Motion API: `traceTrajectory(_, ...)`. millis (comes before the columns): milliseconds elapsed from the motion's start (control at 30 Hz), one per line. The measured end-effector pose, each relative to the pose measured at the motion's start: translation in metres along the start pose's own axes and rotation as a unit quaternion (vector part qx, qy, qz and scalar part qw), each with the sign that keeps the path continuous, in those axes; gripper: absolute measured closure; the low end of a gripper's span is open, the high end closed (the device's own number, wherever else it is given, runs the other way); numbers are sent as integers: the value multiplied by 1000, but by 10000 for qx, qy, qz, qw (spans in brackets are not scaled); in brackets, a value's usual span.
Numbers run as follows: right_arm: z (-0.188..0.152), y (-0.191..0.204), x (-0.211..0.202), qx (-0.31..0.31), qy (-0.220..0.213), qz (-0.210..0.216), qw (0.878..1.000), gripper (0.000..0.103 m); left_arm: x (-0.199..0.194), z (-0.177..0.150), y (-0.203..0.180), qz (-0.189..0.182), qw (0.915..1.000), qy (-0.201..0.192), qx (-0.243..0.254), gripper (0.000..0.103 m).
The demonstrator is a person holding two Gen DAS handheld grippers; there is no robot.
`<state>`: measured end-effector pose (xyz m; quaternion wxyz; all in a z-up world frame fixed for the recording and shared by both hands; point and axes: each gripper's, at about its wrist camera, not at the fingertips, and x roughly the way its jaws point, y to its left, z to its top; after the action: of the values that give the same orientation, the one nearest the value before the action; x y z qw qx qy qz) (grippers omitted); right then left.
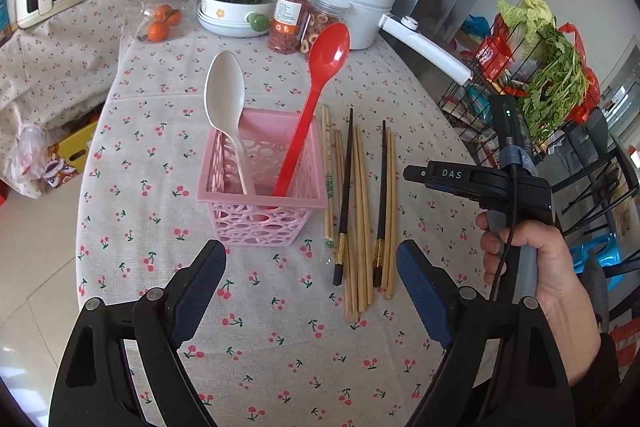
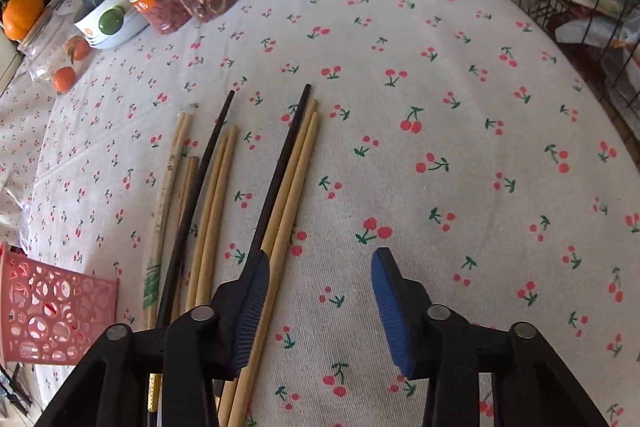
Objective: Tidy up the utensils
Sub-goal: 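Grasp a single wooden chopstick with the right tool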
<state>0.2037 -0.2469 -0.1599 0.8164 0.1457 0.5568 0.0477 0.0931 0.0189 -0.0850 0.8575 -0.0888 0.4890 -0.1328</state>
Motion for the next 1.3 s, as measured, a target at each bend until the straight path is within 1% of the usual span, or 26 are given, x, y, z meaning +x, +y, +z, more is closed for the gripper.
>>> traceTrajectory(100, 4, 6, 10, -124, 57, -103, 9999, 69, 1, 0, -4, -78, 9999, 19, 107, 14)
traceTrajectory(133, 5, 8, 11, -194, -2, -161, 9997, 70, 1, -1, -5, -98, 9998, 21, 144, 14)
traceTrajectory(233, 7, 17, 14, -339, 6, -291, 9990, 71, 1, -2, -9, -144, 9996, 30, 260, 14)
traceTrajectory(367, 7, 27, 17, -453, 218, -618, 9968, 73, -1, -6, -17, -123, 9989, 13, 445, 14)
traceTrajectory(400, 5, 31, 18, -556, 279, -739, 9953, 73, -2, -7, -19, -118, 9987, 6, 489, 14)
traceTrajectory(467, -1, 45, 21, -1019, 295, -1126, 9880, 74, -3, -9, -24, -125, 9983, 4, 568, 14)
traceTrajectory(500, -3, 48, 21, -1113, 289, -1246, 9855, 76, -4, -9, -26, -125, 9981, -5, 605, 15)
traceTrajectory(533, -4, 48, 21, -1087, 313, -1264, 9855, 79, -5, -10, -28, -114, 9978, -18, 650, 16)
traceTrajectory(567, -4, 45, 19, -997, 352, -1169, 9875, 90, -6, -12, -30, -96, 9975, -35, 705, 17)
traceTrajectory(600, -3, 40, 18, -897, 385, -1106, 9891, 96, -7, -13, -33, -81, 9970, -51, 766, 20)
traceTrajectory(633, -3, 34, 16, -808, 400, -1043, 9904, 99, -8, -14, -36, -74, 9966, -60, 823, 21)
traceTrajectory(733, -5, 13, 8, -595, 438, -875, 9934, 99, -6, -17, -48, -123, 9952, 2, 972, 30)
traceTrajectory(800, -5, -5, -1, -416, 423, -751, 9954, 99, -1, -17, -61, -234, 9938, 143, 1077, 45)
traceTrajectory(867, -4, -20, -12, -282, 353, -696, 9966, 99, 5, -16, -78, -347, 9915, 230, 1232, 51)
traceTrajectory(900, -4, -28, -19, -234, 312, -665, 9970, 99, 9, -16, -88, -404, 9900, 267, 1323, 58)
traceTrajectory(933, -4, -37, -25, -198, 275, -627, 9975, 99, 15, -15, -98, -461, 9881, 322, 1435, 61)
traceTrajectory(967, -3, -44, -30, -162, 242, -584, 9979, 99, 22, -13, -108, -495, 9864, 407, 1515, 67)
traceTrajectory(1000, -3, -51, -35, -117, 218, -534, 9983, 99, 32, -11, -118, -520, 9855, 519, 1529, 71)
traceTrajectory(1033, -6, -55, -40, -65, 201, -484, 9986, 99, 43, -7, -125, -571, 9854, 656, 1461, 72)
traceTrajectory(1100, -7, -69, -47, 29, 195, -390, 9990, 99, 67, 5, -135, -652, 9869, 899, 1170, 75)
traceTrajectory(1133, -7, -74, -49, 73, 191, -347, 9992, 99, 78, 12, -138, -624, 9880, 955, 1041, 76)
traceTrajectory(1167, -7, -80, -52, 129, 177, -297, 9993, 99, 88, 20, -141, -511, 9895, 962, 953, 79)
traceTrajectory(1300, -6, -92, -60, 337, 115, -4, 9994, 99, 123, 48, -147, -9, 9918, 921, 890, 87)
